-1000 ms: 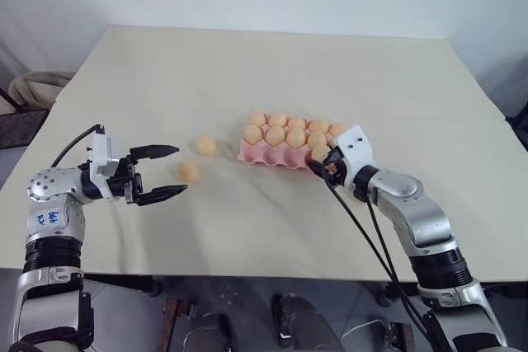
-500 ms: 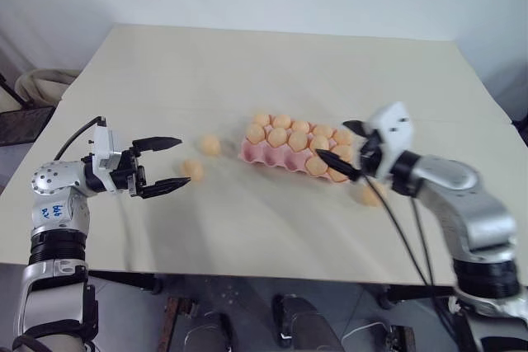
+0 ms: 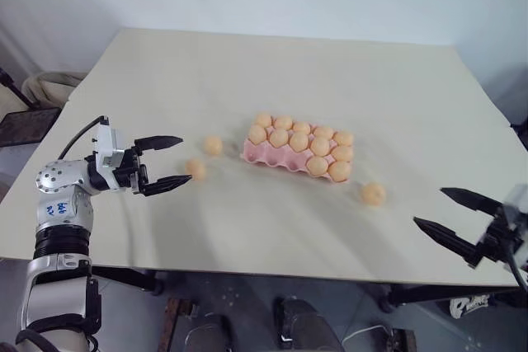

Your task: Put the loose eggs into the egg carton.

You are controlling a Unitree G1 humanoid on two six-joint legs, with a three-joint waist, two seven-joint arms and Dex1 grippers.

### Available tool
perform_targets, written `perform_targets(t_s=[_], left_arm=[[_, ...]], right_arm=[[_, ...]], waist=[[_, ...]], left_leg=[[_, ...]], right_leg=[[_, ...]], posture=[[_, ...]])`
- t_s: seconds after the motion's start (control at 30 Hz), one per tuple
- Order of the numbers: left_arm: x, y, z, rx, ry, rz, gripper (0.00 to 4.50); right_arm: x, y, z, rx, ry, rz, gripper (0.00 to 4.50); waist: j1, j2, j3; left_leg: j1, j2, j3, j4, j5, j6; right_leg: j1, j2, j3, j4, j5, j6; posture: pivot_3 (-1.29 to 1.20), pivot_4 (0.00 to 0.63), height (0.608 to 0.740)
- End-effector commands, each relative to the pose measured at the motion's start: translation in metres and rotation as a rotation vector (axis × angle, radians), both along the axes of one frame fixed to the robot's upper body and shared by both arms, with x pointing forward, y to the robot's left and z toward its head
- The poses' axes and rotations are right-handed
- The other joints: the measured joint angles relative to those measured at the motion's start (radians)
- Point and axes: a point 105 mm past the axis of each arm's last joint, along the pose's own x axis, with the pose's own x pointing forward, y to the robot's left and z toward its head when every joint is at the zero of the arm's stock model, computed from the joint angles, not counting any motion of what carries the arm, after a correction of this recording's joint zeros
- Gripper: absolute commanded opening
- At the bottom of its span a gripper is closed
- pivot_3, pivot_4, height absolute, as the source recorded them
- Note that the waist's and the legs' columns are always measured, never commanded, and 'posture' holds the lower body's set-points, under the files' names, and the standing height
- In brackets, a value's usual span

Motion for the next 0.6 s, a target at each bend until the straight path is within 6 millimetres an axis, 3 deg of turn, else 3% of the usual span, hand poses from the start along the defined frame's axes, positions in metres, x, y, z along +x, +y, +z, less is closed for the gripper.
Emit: perform_targets(t_s=[0.03, 0.17, 0.43, 0.6], left_arm=[[0.003, -0.002, 0.010, 0.004, -0.043, -0.002, 4.50], [0.003, -0.001, 0.010, 0.004, -0.045, -0.001, 4.50], [0.002, -0.001, 0.013, 0.002, -0.058, 0.006, 4.50], [0.000, -0.001, 0.013, -0.001, -0.063, 0.011, 4.50]], right_arm=[[-0.008, -0.020, -0.004, -0.018, -0.034, -0.071, 4.48], [0.005, -0.009, -0.009, -0.004, -0.072, -0.078, 4.48], [0.058, 0.037, -0.008, 0.089, -0.152, -0.111, 4.48], [0.079, 0.053, -0.022, 0.119, -0.124, -0.142, 4.48]], waist=[[0.001, 0.000, 0.000], [-0.013, 0.000, 0.000], [-0.024, 0.001, 0.000], [-0.021, 0.001, 0.000]], left_leg=[[0.000, 0.000, 0.000, 0.000, 0.001, 0.001], [0.000, 0.000, 0.002, 0.000, 0.001, 0.002], [-0.001, 0.000, 0.001, -0.002, 0.002, -0.001], [-0.003, 0.001, 0.001, -0.003, 0.002, -0.001]], right_leg=[[0.002, 0.000, 0.000, -0.004, 0.001, -0.002], [0.003, -0.001, 0.000, -0.005, 0.002, -0.002], [-0.001, -0.001, 0.002, -0.003, 0.002, -0.003], [-0.003, -0.001, 0.001, -0.002, 0.003, -0.001]], posture=[[0.00, 0.150, 0.740], [0.00, 0.150, 0.740], [0.00, 0.150, 0.740], [0.00, 0.150, 0.740]])
